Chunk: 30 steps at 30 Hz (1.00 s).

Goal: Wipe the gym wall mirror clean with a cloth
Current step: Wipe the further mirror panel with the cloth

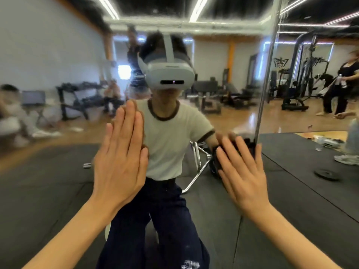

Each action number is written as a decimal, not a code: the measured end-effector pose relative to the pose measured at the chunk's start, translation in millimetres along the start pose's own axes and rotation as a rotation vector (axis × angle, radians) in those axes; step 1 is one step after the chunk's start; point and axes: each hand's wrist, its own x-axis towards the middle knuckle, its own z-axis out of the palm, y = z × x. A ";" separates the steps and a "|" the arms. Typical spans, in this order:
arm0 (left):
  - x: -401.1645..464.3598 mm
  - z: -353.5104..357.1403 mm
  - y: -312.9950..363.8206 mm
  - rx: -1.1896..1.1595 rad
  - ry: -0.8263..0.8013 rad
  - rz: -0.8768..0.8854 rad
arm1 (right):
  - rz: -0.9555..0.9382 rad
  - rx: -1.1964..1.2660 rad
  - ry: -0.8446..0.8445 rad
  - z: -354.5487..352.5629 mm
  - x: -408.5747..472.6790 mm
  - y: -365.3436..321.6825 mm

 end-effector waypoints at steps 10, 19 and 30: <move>1.9 0.3 1.2 -0.003 0.000 -0.013 | 0.214 0.109 0.245 -15.1 147.8 34.2; 0.5 5.1 0.0 0.016 0.035 -0.001 | -0.236 -0.123 -0.098 2.0 -33.9 -15.2; -15.7 -14.0 -23.1 -0.058 0.007 -0.015 | -0.055 0.045 0.083 11.5 45.4 -38.9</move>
